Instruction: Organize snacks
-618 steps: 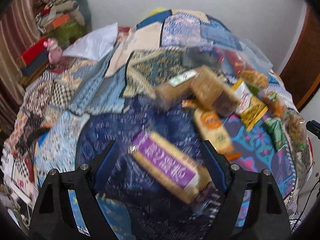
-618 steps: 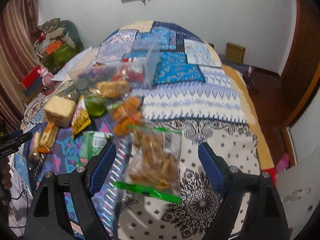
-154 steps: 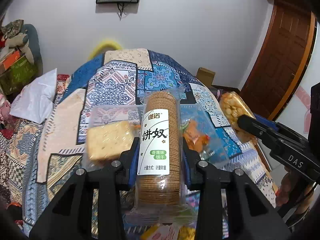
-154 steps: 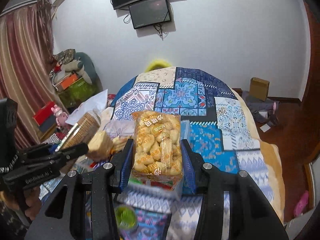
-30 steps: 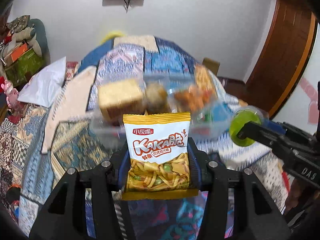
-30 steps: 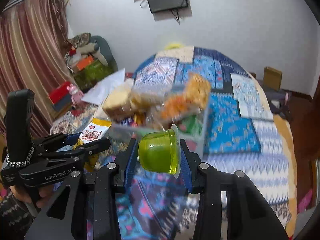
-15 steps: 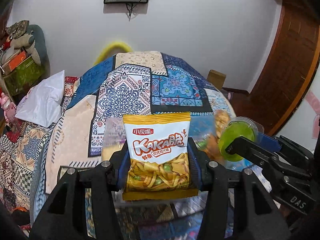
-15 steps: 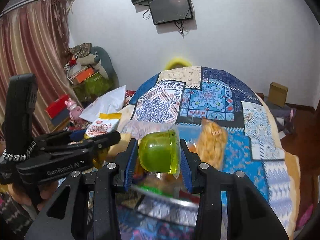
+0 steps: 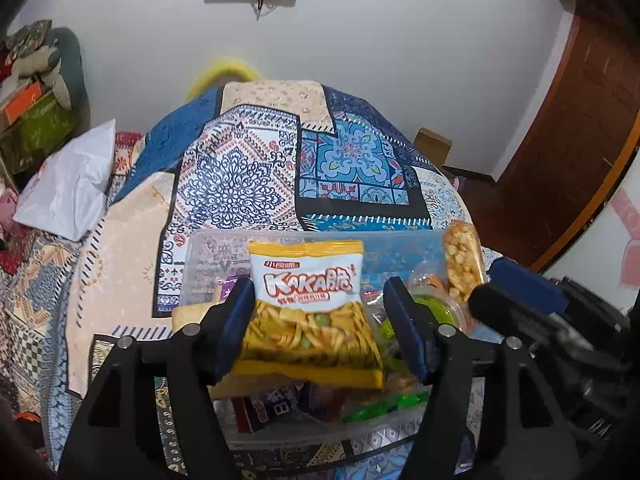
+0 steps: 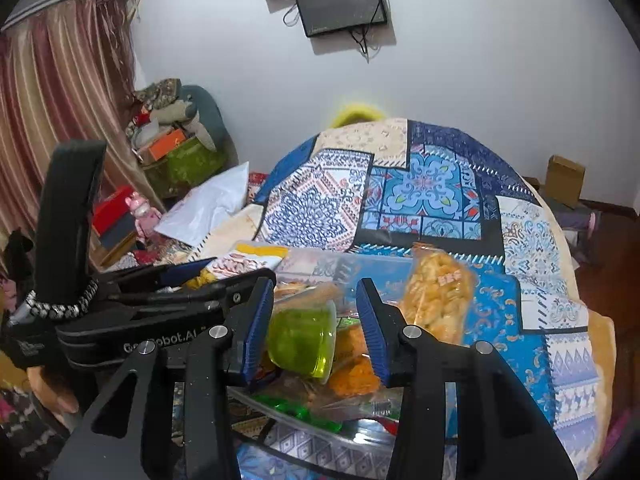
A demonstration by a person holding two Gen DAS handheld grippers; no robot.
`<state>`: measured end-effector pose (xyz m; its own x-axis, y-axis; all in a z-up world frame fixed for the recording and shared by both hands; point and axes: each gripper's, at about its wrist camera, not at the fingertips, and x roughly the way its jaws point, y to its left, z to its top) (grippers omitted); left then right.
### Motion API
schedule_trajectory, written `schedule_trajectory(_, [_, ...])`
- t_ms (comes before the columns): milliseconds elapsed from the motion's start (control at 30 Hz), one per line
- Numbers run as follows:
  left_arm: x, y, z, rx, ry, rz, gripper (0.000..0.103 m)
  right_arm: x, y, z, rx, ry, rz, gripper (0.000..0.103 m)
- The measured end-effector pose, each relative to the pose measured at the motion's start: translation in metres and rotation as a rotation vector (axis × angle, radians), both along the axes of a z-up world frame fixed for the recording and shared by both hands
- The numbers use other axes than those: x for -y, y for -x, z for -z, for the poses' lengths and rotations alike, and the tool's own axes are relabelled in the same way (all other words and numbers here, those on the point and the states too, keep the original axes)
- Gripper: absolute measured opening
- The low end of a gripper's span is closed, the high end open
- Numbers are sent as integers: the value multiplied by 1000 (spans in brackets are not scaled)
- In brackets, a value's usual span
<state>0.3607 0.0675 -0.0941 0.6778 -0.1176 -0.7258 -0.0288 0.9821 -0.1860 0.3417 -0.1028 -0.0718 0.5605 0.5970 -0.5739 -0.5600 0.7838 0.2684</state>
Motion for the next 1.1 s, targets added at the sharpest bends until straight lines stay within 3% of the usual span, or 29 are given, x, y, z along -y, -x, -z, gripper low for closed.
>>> schedule_trajectory(233, [3,32,-28,47,-4,3,70,15,19,-18,21,-2,9,40])
schedule_trajectory(633, [18,144,-101,272,-92,-13,72,46,94,-70,129,-33,32,40])
schedule_trajectory(767, [22,181,-114,351,-107,-25,84,56,120,-84,175,-50,55,57])
schedule_trajectory(900, [22,210,-121,396,-102,-38,89,63,140,-92,212,-48,76,67])
schedule_trajectory(967, [22,220,-123,416,-96,-41,95,67,148,-95,226,-51,91,79])
schedule_trajectory(1100, [24,239,-128,460,-121,-61,99,70,163,-98,268,-39,123,86])
